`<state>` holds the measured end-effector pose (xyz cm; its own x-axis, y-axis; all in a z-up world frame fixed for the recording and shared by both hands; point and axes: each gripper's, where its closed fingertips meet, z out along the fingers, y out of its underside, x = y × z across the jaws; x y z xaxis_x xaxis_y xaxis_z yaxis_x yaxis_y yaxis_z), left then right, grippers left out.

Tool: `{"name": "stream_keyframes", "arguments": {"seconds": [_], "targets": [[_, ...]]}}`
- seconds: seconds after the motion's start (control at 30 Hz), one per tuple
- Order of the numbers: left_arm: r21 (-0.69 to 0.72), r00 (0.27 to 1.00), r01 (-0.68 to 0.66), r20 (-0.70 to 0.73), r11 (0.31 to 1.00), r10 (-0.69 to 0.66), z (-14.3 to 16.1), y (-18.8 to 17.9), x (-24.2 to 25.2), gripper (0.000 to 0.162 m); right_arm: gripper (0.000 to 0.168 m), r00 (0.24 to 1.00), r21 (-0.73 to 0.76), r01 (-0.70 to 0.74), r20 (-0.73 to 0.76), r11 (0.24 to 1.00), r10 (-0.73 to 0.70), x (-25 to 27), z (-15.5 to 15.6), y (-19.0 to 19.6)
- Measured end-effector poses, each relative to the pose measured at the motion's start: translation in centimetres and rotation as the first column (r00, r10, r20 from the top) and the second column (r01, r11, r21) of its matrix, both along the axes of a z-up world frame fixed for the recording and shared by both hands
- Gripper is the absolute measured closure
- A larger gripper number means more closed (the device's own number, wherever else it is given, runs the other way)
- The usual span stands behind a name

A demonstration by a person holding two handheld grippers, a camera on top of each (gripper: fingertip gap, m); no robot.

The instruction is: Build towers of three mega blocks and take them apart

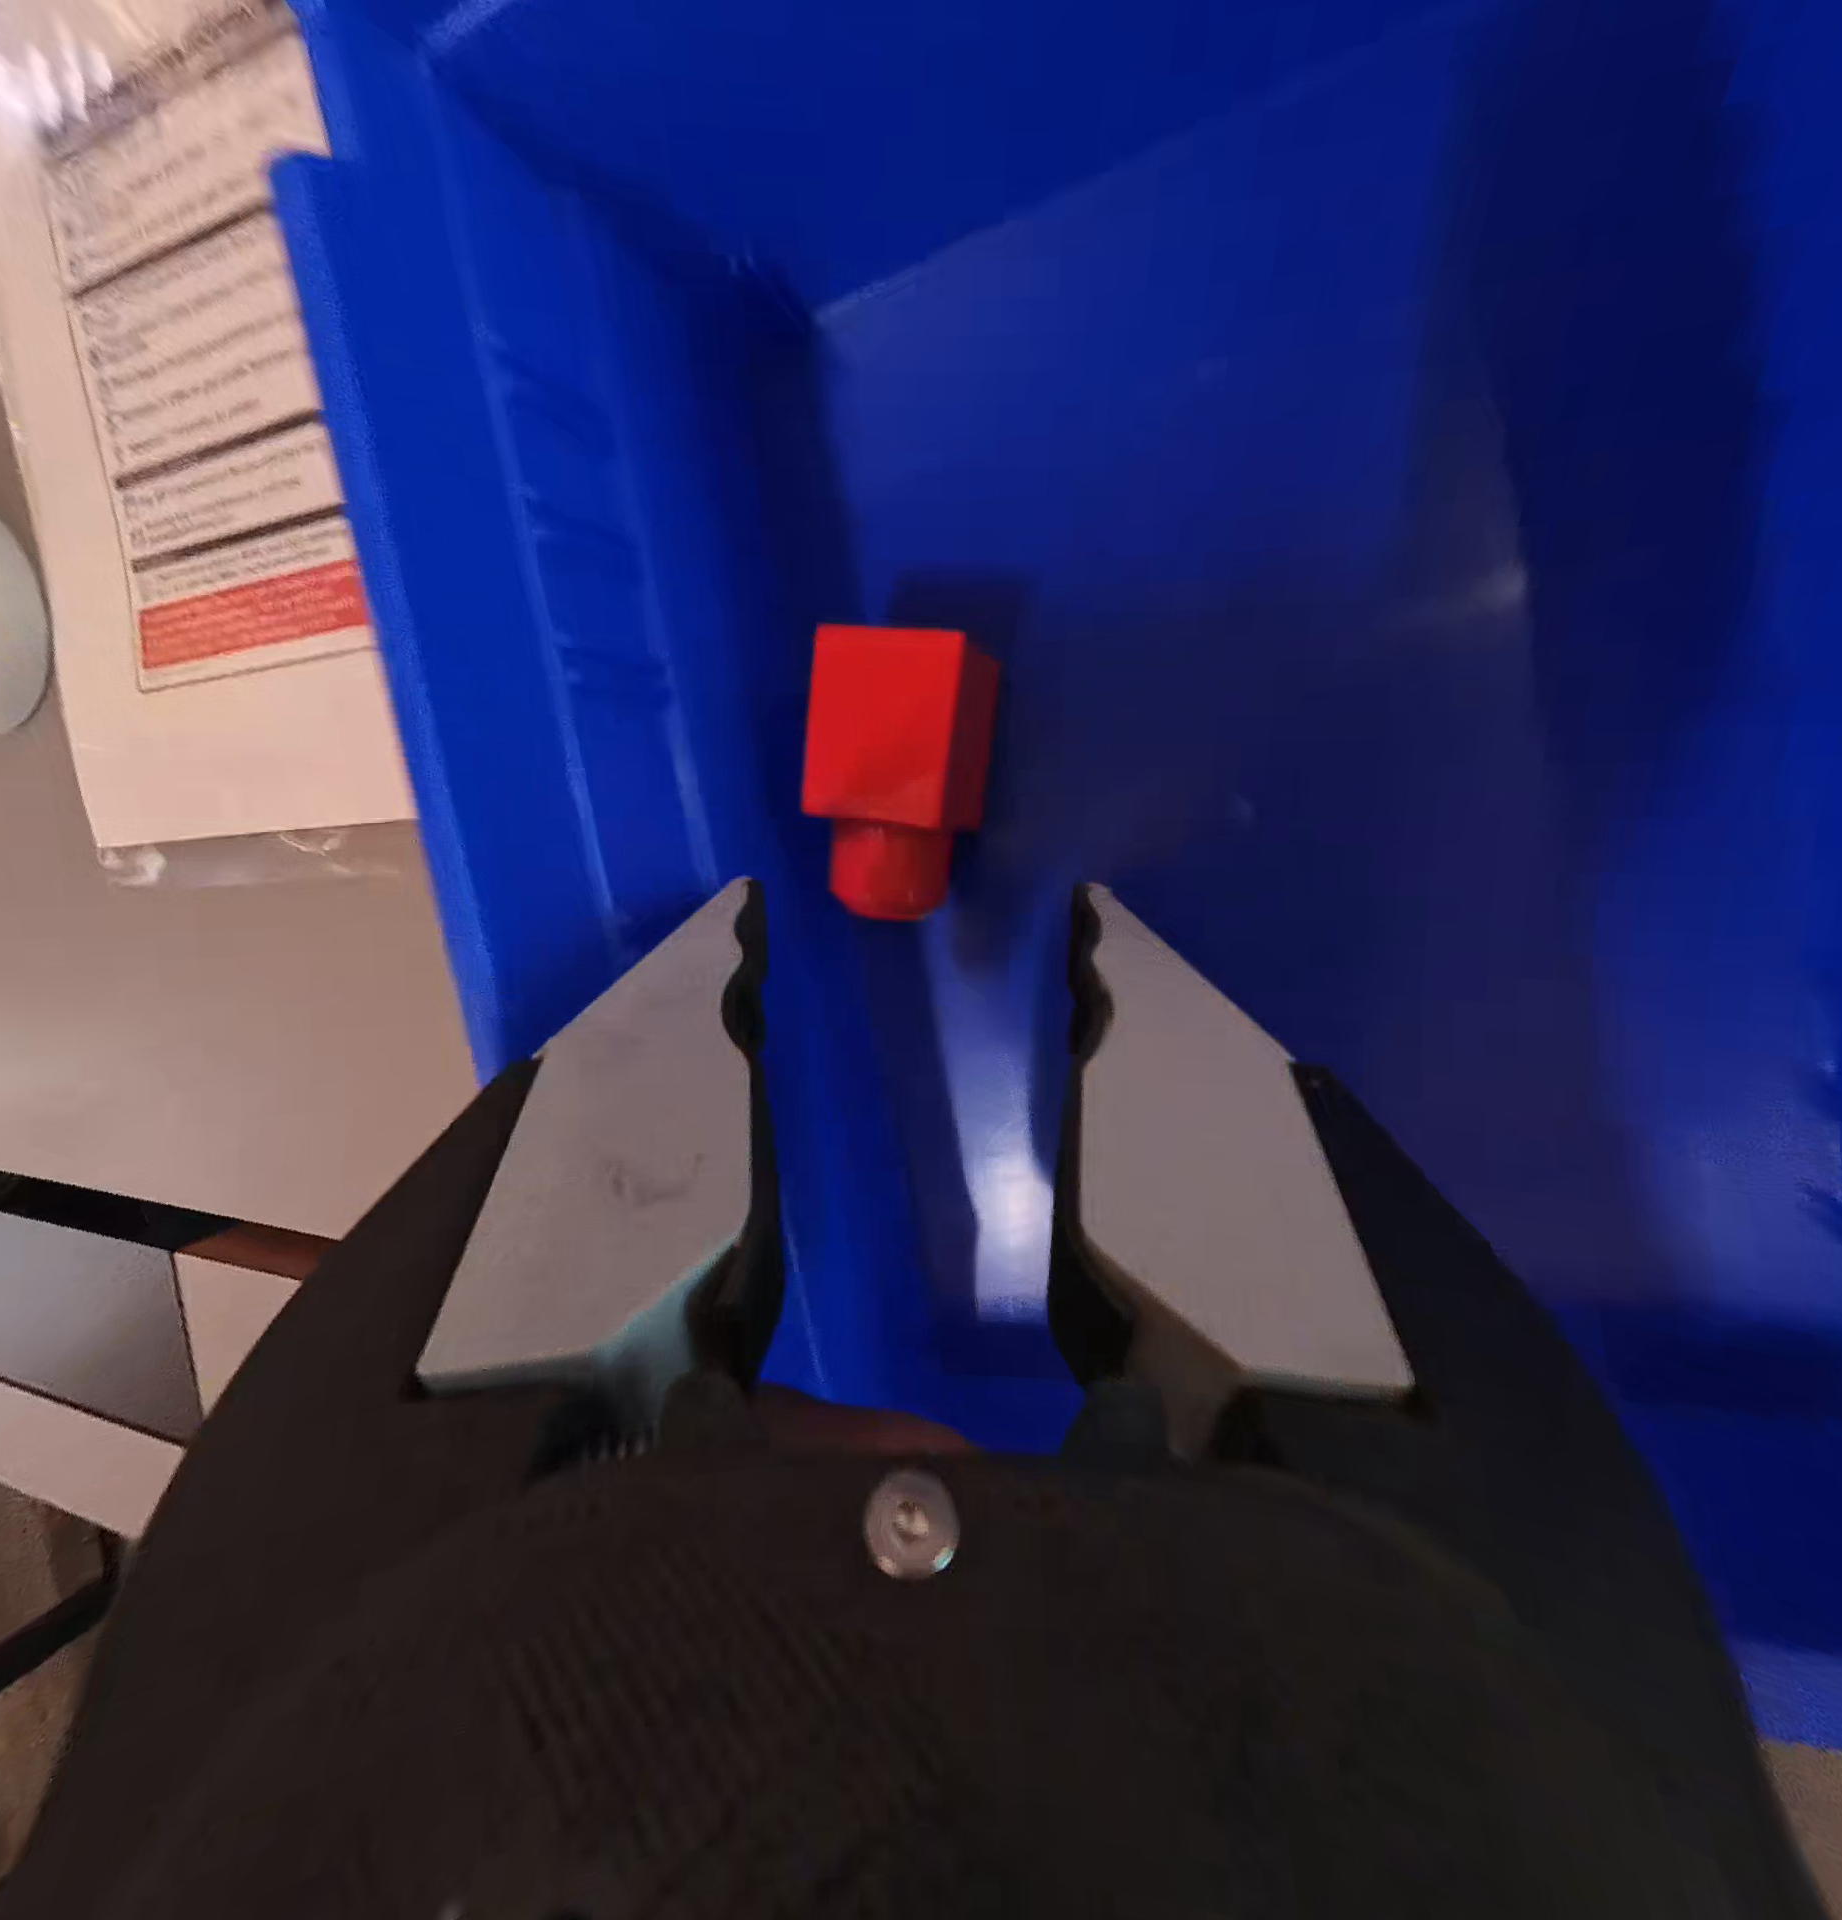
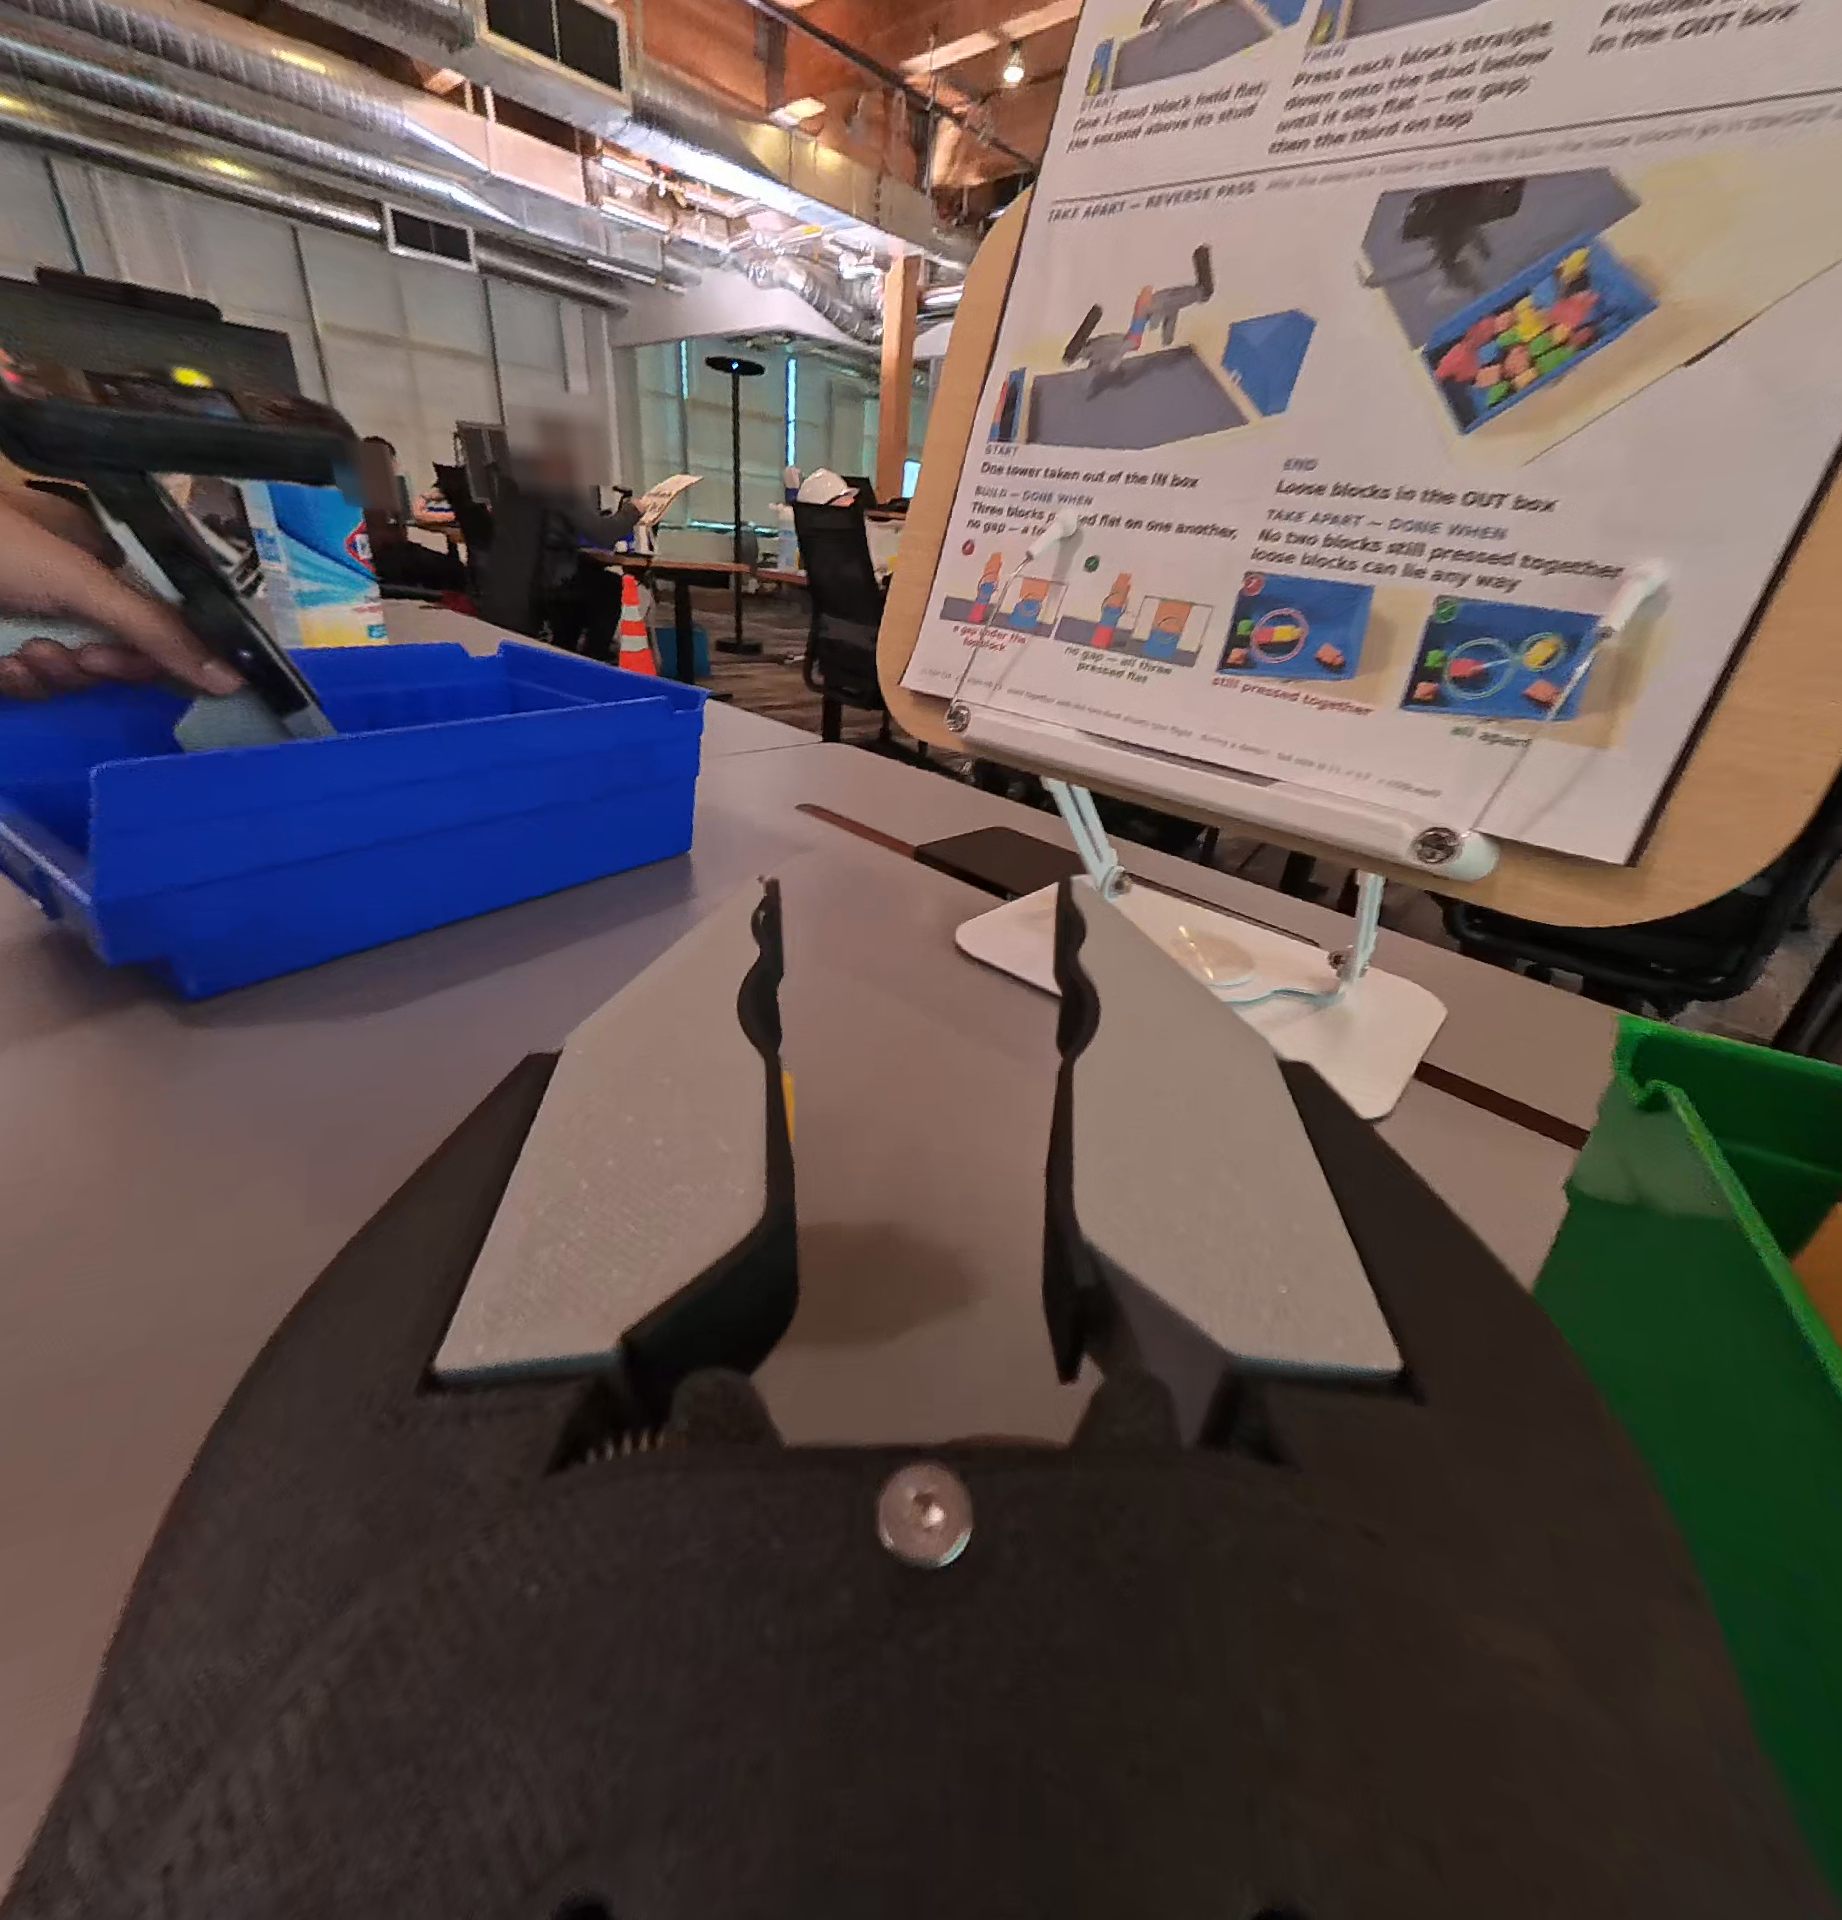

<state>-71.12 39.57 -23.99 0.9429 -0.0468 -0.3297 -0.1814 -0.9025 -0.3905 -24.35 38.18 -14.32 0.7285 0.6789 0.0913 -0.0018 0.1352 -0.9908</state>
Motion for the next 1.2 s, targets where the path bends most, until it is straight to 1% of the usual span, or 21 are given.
{"name": "stream_keyframes", "arguments": {"seconds": [0.07, 0.13, 0.17, 0.2, 0.23, 0.3, 0.33, 0.43, 0.5, 0.57, 0.63, 0.7, 0.83, 0.93, 1.0, 1.03, 1.1, 1.17, 1.2], "targets": [[-0.045, 1.0, -0.012, -0.012, 0.999, 0.011, -1.3, -0.2, -0.2, 0.103, 0.121, 1.0, 0.008, -0.018, 0.013, 1.0, 0.018, -0.4, 0.0, -0.3], [-0.079, 0.999, -0.012, -0.051, 0.997, 0.008, -2.2, -0.3, -0.7, 0.108, 0.122, 0.999, 0.022, -0.024, 0.024, 0.999, 0.023, -0.6, 0.1, -0.6], [-0.099, 0.998, -0.004, -0.057, 0.995, -0.002, -2.7, -0.4, -0.7, 0.108, 0.123, 0.999, 0.029, -0.027, 0.028, 0.999, 0.026, -0.7, 0.1, -0.7], [-0.109, 0.999, 0.006, -0.043, 0.994, -0.011, -3.1, -0.5, -0.5, 0.115, 0.123, 0.999, 0.031, -0.032, 0.03, 0.999, 0.031, -0.8, 0.1, -0.8], [-0.103, 1.0, 0.014, -0.02, 0.995, -0.016, -3.2, -0.3, -0.3, 0.115, 0.123, 0.999, 0.028, -0.039, 0.032, 0.999, 0.038, -0.9, 0.1, -0.9], [-0.099, 1.0, 0.017, 0.018, 0.995, -0.015, -3.4, 0.0, -0.3, 0.124, 0.123, 0.998, 0.023, -0.048, 0.034, 0.999, 0.047, -1.1, 0.0, -0.9], [-0.098, 1.0, 0.019, 0.023, 0.995, -0.016, -3.4, 0.0, -0.3, 0.124, 0.123, 0.998, 0.019, -0.055, 0.034, 0.998, 0.055, -1.2, -0.1, -0.9], [-0.09, 1.0, 0.016, -0.012, 0.996, -0.017, -3.3, 0.3, -0.9, 0.117, 0.124, 0.997, 0.006, -0.077, 0.031, 0.997, 0.076, -1.4, -0.2, -1.0], [-0.077, 0.999, 0.023, -0.04, 0.997, -0.026, -3.2, 0.5, -1.1, 0.116, 0.125, 0.996, 0.001, -0.088, 0.032, 0.996, 0.087, -1.6, -0.3, -1.1], [-0.047, 0.999, 0.02, -0.04, 0.999, -0.022, -3.2, 0.9, -1.0, 0.119, 0.125, 0.995, 0.001, -0.094, 0.034, 0.996, 0.094, -1.7, -0.3, -1.2], [-0.017, 1.0, -0.004, -0.014, 1.0, 0.003, -3.2, 1.2, -1.0, 0.12, 0.126, 0.994, 0.001, -0.1, 0.039, 0.995, 0.099, -1.8, -0.4, -1.3], [0.003, 1.0, -0.021, 0.019, 1.0, 0.021, -3.4, 1.4, -0.9, 0.126, 0.127, 0.994, -0.002, -0.104, 0.045, 0.995, 0.104, -2.0, -0.5, -1.4], [-0.004, 0.999, 0.019, 0.031, 1.0, -0.018, -3.1, 1.3, -0.5, 0.127, 0.127, 0.993, -0.007, -0.11, 0.047, 0.994, 0.11, -2.1, -0.6, -1.4], [0.061, 0.993, 0.102, 0.057, 0.993, -0.105, -0.7, 1.9, 1.2, 0.128, 0.127, 0.991, -0.014, -0.125, 0.042, 0.992, 0.126, -2.2, -0.6, -1.4], [0.105, 0.973, 0.213, 0.063, 0.971, -0.221, 1.7, 2.1, 3.4, 0.128, 0.127, 0.989, -0.017, -0.142, 0.033, 0.99, 0.142, -2.3, -0.4, -1.6], [0.12, 0.957, 0.282, 0.041, 0.952, -0.289, 3.0, 2.0, 4.7, 0.128, 0.126, 0.988, -0.017, -0.151, 0.028, 0.988, 0.151, -2.3, -0.3, -1.7], [0.112, 0.902, 0.433, -0.059, 0.895, -0.429, 5.4, 1.6, 7.2, 0.128, 0.125, 0.983, -0.009, -0.184, 0.018, 0.983, 0.184, -2.6, 0.1, -2.2], [0.051, 0.809, 0.578, -0.169, 0.815, -0.563, 7.1, 0.4, 10.2, 0.128, 0.124, 0.968, -0.019, -0.25, 0.028, 0.968, 0.251, -3.4, 0.2, -3.2], [0.014, 0.75, 0.642, -0.221, 0.767, -0.624, 7.9, -0.2, 11.8, 0.128, 0.124, 0.958, -0.015, -0.282, 0.039, 0.959, 0.282, -3.9, 0.4, -3.8]]}}
